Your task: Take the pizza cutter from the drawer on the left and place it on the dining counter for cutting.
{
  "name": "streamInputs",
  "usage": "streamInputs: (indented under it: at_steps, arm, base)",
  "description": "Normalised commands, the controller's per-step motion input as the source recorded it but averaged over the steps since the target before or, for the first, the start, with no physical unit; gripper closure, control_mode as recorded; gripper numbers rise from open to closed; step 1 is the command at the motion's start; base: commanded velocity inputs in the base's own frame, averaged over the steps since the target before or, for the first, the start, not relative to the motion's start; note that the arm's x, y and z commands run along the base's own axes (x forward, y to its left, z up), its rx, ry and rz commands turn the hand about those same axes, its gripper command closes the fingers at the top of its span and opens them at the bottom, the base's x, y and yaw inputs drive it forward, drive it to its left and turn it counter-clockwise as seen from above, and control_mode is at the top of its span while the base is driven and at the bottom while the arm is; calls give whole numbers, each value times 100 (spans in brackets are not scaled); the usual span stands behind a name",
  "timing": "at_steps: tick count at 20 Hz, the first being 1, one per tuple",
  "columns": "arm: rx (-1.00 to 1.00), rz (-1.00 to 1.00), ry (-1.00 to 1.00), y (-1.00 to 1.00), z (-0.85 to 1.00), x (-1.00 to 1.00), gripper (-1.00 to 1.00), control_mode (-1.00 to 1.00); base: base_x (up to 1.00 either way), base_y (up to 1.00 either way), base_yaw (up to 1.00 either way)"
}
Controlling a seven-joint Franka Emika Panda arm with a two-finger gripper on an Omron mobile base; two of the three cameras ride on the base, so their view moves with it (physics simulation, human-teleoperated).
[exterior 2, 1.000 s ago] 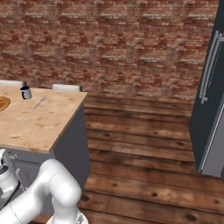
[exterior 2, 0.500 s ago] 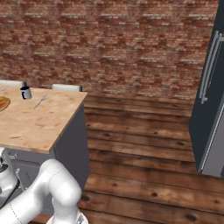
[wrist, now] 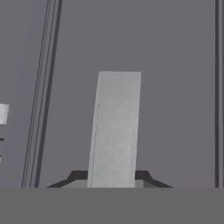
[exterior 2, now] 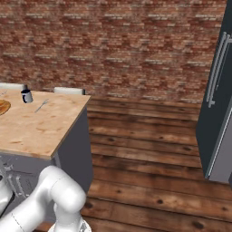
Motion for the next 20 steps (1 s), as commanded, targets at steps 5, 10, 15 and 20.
streamInputs:
  at_steps: [5, 10, 15, 20]
  arm:
    - [0, -2, 0, 0, 0, -100, 100, -100]
    - [0, -2, 0, 0, 0, -94, 100, -100]
    - [0, -1, 0, 0, 0, -85, 100, -100]
    - [0, -1, 0, 0, 0, -84, 100, -100]
  base:
    - [0, 0, 0]
    - [0, 0, 0]
    - [0, 0, 0]
    - [0, 0, 0]
